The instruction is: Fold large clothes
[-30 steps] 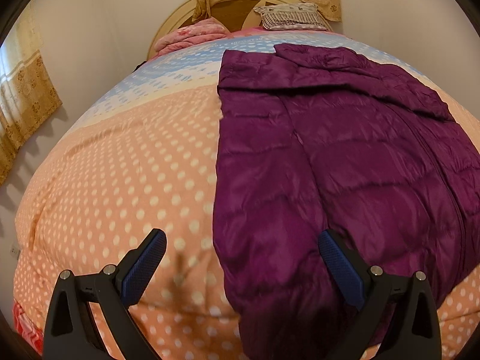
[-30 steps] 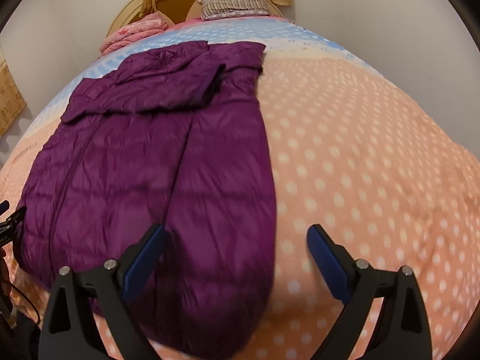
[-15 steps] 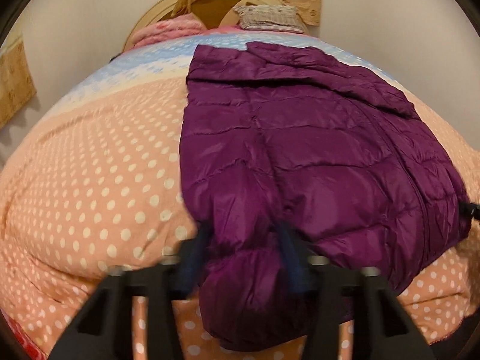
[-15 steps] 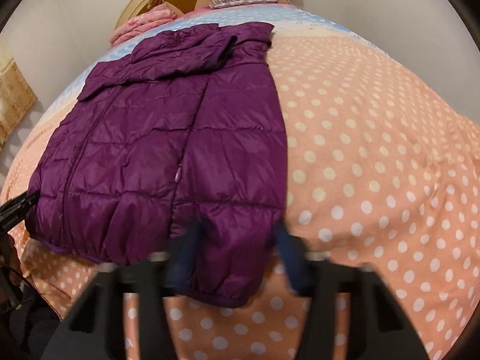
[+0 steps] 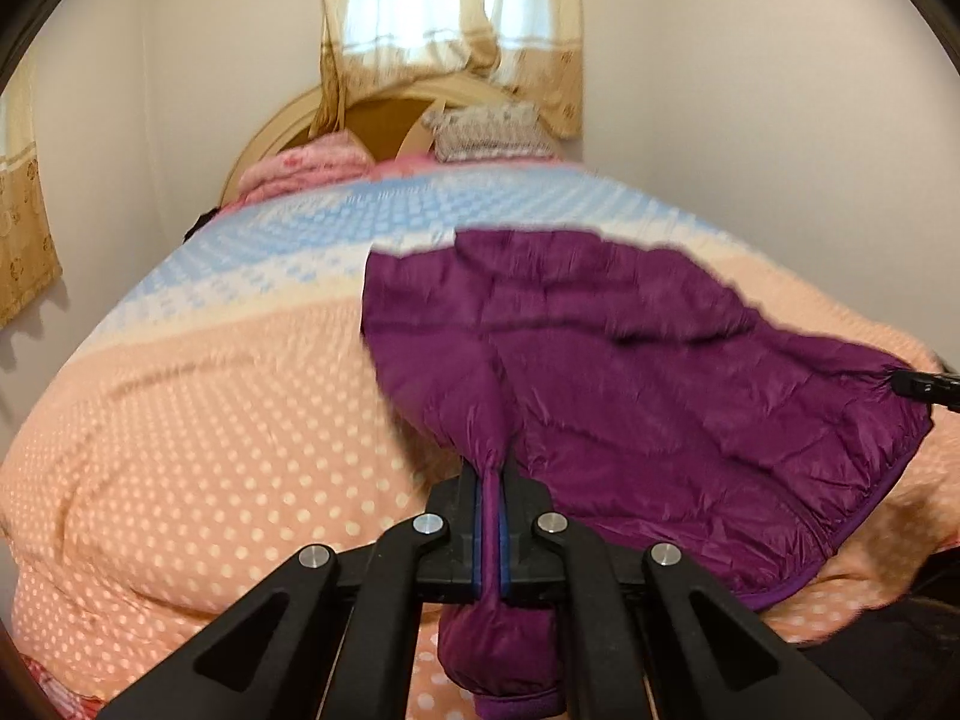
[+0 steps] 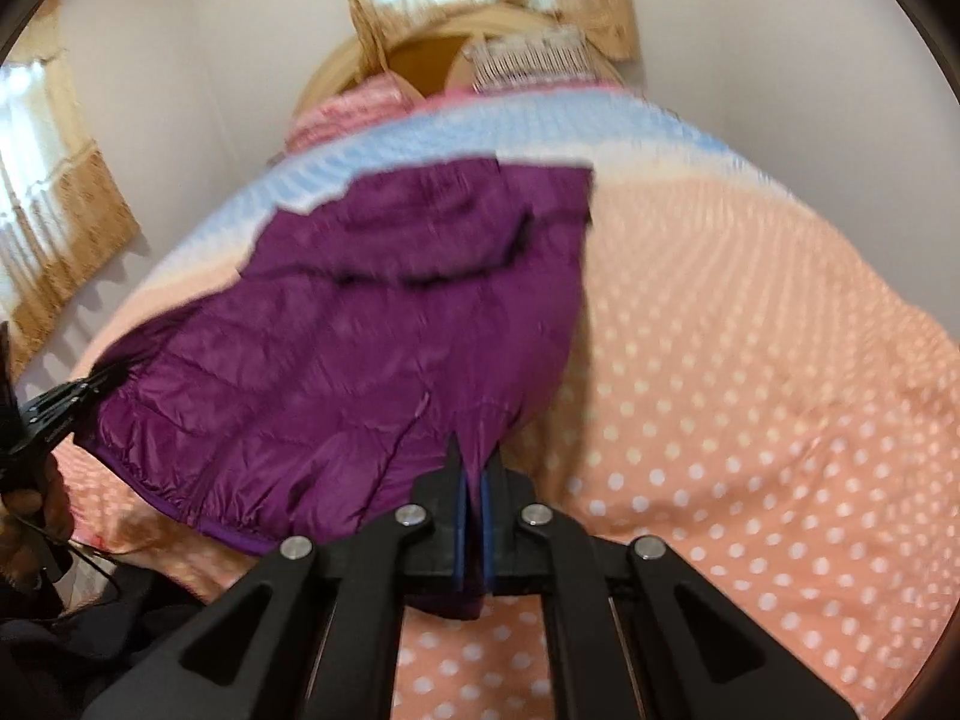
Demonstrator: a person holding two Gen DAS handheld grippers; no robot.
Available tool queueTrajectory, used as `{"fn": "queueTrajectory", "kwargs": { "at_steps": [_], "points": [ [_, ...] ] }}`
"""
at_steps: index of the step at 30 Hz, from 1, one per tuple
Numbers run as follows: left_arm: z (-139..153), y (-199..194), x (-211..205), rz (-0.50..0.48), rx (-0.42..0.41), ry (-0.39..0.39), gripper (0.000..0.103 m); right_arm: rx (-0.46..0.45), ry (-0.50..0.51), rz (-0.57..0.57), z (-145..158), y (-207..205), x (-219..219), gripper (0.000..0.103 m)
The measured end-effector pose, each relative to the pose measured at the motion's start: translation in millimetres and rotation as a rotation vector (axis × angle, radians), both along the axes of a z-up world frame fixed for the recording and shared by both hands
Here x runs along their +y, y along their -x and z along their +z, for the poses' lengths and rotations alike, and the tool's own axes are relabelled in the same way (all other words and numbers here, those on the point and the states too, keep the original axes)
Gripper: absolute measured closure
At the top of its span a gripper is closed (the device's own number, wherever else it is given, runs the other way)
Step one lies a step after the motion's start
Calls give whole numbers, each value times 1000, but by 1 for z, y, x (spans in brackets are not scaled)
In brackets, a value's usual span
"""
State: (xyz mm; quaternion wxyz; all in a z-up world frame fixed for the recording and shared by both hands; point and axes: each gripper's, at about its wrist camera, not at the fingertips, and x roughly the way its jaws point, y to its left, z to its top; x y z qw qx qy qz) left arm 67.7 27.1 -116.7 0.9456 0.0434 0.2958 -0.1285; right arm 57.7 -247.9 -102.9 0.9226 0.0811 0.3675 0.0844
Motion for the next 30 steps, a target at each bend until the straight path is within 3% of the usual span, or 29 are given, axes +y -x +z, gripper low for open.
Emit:
{"fn": "queueTrajectory", "kwargs": {
  "at_steps": [8, 12, 16, 18, 21, 24, 27, 28, 29, 30],
  "points": [
    [102, 59, 23, -62, -168, 79, 101, -257, -62, -7, 98, 60, -8, 98],
    [116, 38, 22, -72, -211, 46, 101, -370, -63, 0, 129, 48, -10, 98],
    [76, -50, 17, -17, -137, 9, 101, -321, -77, -27, 105, -22, -8, 98],
    [46, -110, 24, 4, -57, 55, 98, -259, -103, -66, 79, -73, -7, 98],
    [20, -168, 29, 30, 21, 87, 94, -190, -125, -118, 50, -126, -12, 99],
    [19, -196, 36, 40, 27, 143, 88, -157, -92, -151, 33, -163, -16, 99],
    [24, -202, 35, 34, -5, 125, 82, -128, -75, -158, 26, -186, -21, 99],
    [25, -200, 32, 48, -22, 102, 72, -112, -75, -162, 22, -195, -23, 99],
    [25, -203, 29, 82, -43, 51, 44, -99, -78, -162, 17, -204, -23, 99],
    [25, -202, 27, 140, -91, -12, 30, -84, -72, -165, 12, -214, -23, 99]
  ]
}}
